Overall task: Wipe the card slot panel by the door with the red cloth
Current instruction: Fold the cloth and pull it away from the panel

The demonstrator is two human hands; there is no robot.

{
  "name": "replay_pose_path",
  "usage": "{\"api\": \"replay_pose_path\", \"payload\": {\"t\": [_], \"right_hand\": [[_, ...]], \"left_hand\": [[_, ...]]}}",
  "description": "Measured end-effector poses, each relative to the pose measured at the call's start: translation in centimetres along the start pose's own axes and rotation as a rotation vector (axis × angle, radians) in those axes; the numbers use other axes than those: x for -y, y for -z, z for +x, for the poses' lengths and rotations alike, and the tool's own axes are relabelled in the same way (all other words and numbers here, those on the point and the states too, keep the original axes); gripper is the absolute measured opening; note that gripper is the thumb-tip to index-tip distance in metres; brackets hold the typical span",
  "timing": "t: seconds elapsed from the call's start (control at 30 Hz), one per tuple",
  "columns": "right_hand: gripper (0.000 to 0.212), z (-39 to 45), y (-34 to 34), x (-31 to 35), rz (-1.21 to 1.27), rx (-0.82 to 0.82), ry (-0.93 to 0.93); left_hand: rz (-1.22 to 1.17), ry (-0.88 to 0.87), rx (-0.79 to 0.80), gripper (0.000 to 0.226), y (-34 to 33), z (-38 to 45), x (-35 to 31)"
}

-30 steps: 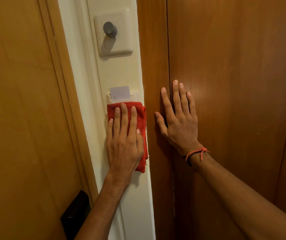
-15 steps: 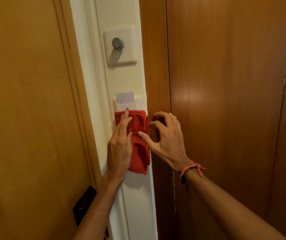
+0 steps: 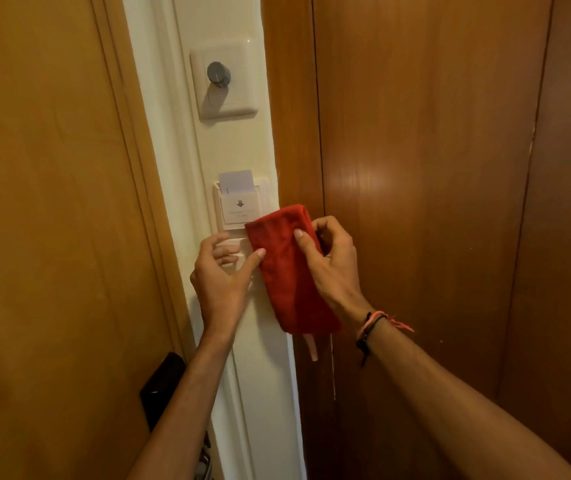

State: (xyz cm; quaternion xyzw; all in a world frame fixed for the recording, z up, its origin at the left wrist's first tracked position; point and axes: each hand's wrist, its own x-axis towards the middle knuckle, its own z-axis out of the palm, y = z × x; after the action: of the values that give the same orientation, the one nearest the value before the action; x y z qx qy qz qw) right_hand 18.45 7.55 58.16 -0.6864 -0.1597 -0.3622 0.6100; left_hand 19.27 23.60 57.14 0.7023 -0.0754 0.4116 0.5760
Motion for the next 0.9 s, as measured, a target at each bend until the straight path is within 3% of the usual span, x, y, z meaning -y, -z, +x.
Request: {"api": "replay_pose_path", "payload": {"t": [0.13,0.23,0.3,0.47,0.6,0.77,0.9], "right_hand": [[0.013,-1.1,3.9,-0.3,0.222,-0.039,-0.110],[0.014,-2.4,7.3,-0.8,0.308,-0.071,-0.165],[0.015,-3.3,9.5,-1.2,0.319,-0.111,-0.209],[0.022,-6.2,16.4,-3.7,0.288,-0.218,-0.357],[0.034,-8.9,21.4,-6.9,0.272,-0.287,-0.554],[0.037,-14.3,27.0,-13.5,0.164,-0.319,-0.814],[0.034,-20.3,29.8,-19.7,0.048,-0.298,-0.986]], "left_hand": [[-0.165,0.201,0.430,0.040,-1.7,-2.2,-0.2],[-0.389,0.345,0.769,0.045,-4.0,-5.0,-0.6],[-0.515,0.417,0.885,0.053,-5.8,-7.2,0.0],[-0.560,0.499,1.000,0.074,-11.0,-14.7,1.5],[-0.495,0.634,1.109,0.077,-14.3,-21.1,3.6],[-0.428,0.922,1.221,0.081,-16.8,-30.1,7.6],[-0.333,1.155,1.196,0.076,-17.3,-37.4,10.9]]}}
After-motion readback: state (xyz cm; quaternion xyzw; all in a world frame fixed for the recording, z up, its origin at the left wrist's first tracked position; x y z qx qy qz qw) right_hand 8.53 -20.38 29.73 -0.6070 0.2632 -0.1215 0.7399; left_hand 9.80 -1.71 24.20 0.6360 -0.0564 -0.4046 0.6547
